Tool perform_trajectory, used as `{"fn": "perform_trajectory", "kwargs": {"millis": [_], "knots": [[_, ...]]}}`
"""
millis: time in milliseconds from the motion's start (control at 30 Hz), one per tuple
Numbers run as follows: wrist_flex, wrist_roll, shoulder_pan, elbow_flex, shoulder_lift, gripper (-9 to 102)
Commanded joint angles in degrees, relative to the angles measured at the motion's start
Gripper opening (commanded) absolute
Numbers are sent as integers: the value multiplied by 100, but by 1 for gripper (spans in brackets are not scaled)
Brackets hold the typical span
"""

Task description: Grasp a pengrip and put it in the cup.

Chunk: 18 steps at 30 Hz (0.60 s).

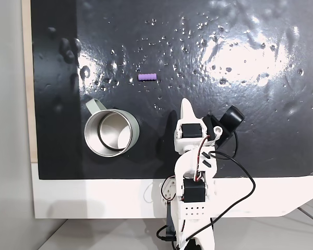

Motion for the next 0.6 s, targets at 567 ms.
{"fn": "perform_trajectory", "kwargs": {"millis": [567], "knots": [[-123, -246, -255, 237, 70, 0]]}}
